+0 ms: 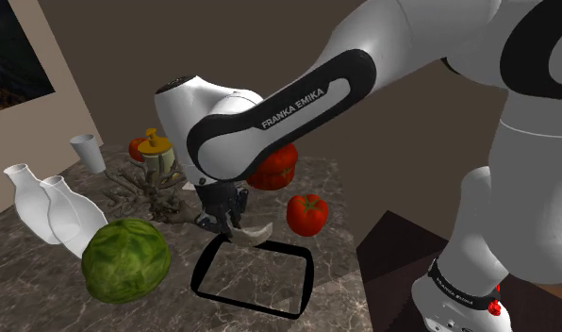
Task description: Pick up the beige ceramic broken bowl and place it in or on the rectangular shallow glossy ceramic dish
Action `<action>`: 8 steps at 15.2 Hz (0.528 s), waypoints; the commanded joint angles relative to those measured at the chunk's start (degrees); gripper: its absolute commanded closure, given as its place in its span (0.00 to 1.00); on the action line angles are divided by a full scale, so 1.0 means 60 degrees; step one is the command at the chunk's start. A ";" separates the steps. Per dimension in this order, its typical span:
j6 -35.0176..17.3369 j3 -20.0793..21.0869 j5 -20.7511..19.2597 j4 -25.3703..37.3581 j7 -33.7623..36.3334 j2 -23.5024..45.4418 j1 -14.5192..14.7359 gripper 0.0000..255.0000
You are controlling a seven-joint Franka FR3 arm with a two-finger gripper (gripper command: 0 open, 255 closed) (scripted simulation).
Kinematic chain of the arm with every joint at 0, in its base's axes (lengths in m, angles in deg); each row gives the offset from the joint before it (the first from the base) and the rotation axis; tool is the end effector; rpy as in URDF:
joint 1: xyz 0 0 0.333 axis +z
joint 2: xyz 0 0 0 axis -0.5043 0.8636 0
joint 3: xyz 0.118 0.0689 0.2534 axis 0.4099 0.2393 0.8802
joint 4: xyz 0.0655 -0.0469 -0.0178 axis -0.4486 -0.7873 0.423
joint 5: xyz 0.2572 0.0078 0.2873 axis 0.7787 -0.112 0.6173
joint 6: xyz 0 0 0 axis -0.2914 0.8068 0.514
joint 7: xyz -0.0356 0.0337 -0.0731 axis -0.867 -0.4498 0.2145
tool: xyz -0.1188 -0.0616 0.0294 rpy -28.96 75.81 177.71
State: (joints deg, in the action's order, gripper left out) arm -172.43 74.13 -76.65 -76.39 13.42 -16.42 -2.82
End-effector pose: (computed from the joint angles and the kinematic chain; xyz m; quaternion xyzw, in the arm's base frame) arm 0.4487 0.3484 0.3226 0.9965 0.0159 -0.0608 0.0558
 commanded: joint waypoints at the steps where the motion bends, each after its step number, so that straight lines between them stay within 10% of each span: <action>1: -0.0080 0.0165 0.0101 -0.0436 0.0332 -0.0356 0.0190 1.00; 8: -0.0783 0.0181 0.0025 -0.0848 0.0464 -0.0056 0.0244 1.00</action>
State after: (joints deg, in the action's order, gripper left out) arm -176.38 75.26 -76.37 -81.25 16.15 -17.25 -1.37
